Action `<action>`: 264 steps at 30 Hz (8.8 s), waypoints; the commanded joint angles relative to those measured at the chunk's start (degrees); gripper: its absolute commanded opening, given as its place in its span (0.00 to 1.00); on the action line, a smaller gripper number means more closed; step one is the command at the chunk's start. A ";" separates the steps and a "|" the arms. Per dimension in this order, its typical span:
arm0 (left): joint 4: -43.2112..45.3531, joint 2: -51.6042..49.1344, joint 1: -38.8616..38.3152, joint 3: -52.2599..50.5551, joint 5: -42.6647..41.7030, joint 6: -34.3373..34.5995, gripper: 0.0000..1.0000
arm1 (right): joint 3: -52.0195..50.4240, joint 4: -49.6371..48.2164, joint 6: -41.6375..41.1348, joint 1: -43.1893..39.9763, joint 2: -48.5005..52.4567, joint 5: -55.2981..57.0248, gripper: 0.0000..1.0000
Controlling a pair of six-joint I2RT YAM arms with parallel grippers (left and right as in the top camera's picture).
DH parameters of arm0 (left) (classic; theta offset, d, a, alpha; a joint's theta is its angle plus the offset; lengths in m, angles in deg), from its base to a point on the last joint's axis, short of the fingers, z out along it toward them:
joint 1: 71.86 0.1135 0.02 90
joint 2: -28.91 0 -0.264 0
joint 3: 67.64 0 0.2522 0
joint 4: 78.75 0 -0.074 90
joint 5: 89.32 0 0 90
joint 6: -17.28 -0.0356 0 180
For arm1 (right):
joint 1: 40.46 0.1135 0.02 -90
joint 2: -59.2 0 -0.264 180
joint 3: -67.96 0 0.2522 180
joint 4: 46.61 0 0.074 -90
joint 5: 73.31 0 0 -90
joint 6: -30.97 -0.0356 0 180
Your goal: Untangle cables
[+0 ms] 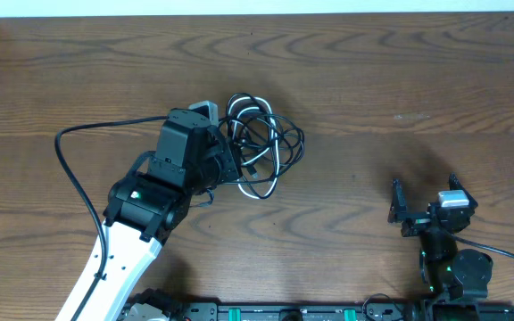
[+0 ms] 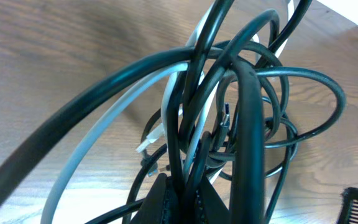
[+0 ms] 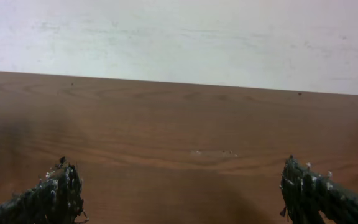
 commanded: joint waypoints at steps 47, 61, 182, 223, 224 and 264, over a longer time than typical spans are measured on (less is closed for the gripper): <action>2.69 -23.50 -13.84 4.02 -4.61 -22.88 0.08 | -0.09 0.24 -0.55 -0.26 -0.37 0.46 0.99; 8.63 -23.15 -14.19 4.33 -15.02 -23.12 0.08 | -0.09 0.24 -0.55 -0.24 -0.37 0.46 0.99; 0.13 -22.43 -8.28 1.40 -1.70 -15.26 0.08 | -0.09 0.24 -0.55 -0.24 -0.37 0.46 0.99; 1.42 -22.43 -8.28 1.40 -1.68 -12.07 0.08 | -0.11 0.24 -0.52 -0.24 -0.37 0.46 0.99; 1.79 -22.43 -8.26 1.40 -1.68 -12.07 0.08 | -0.11 0.22 -0.55 -0.24 -0.37 0.44 0.99; 4.28 -22.29 -5.77 4.35 -19.12 -12.48 0.09 | -0.11 -0.85 -54.31 -0.24 -0.35 -12.20 0.99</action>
